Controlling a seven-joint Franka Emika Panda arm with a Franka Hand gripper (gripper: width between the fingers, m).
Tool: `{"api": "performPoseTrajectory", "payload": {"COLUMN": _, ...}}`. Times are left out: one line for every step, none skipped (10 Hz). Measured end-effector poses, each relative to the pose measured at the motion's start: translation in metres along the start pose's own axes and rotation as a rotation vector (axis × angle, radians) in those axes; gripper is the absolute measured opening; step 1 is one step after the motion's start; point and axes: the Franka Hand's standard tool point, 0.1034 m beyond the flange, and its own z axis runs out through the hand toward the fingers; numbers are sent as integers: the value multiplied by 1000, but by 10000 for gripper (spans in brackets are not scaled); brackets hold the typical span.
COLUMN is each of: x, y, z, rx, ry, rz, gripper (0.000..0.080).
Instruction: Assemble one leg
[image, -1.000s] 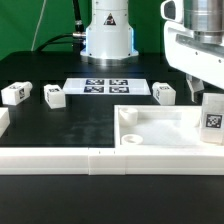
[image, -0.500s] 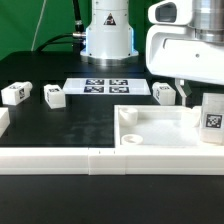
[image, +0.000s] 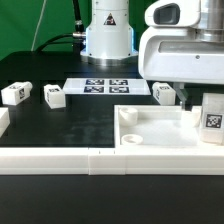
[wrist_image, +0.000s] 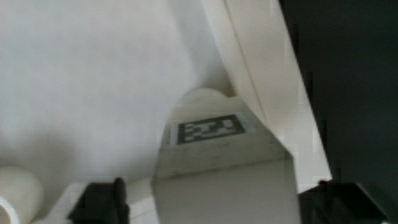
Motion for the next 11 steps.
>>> {"api": "performPoseTrajectory", "payload": {"x": 0, "y": 0, "z": 0, "rx": 0, "ry": 0, "rz": 0, "gripper": 402}}
{"api": "performPoseTrajectory", "payload": {"x": 0, "y": 0, "z": 0, "rx": 0, "ry": 0, "rz": 0, "gripper": 291}}
{"api": "performPoseTrajectory", "payload": {"x": 0, "y": 0, "z": 0, "rx": 0, "ry": 0, "rz": 14, "gripper": 291}}
{"api": "performPoseTrajectory", "payload": {"x": 0, "y": 0, "z": 0, "rx": 2, "ry": -1, "rz": 58, "gripper": 291}}
{"api": "performPoseTrajectory", "payload": {"x": 0, "y": 0, "z": 0, "rx": 3, "ry": -1, "rz": 145, "gripper": 291}}
{"api": "performPoseTrajectory", "payload": {"x": 0, "y": 1, "z": 1, "rx": 13, "ry": -4, "rz": 279, "gripper": 291}}
{"api": "performPoseTrajectory", "payload": {"x": 0, "y": 1, "z": 1, "rx": 19, "ry": -1, "rz": 374, "gripper": 291}}
{"api": "performPoseTrajectory", "payload": {"x": 0, "y": 2, "z": 1, "rx": 25, "ry": -1, "rz": 520, "gripper": 291}}
{"api": "performPoseTrajectory", "payload": {"x": 1, "y": 2, "z": 1, "rx": 24, "ry": 0, "rz": 608, "gripper": 292}}
{"api": "performPoseTrajectory", "payload": {"x": 1, "y": 2, "z": 1, "rx": 26, "ry": -2, "rz": 672, "gripper": 292}}
{"api": "performPoseTrajectory", "payload": {"x": 0, "y": 2, "z": 1, "rx": 24, "ry": -2, "rz": 823, "gripper": 292}}
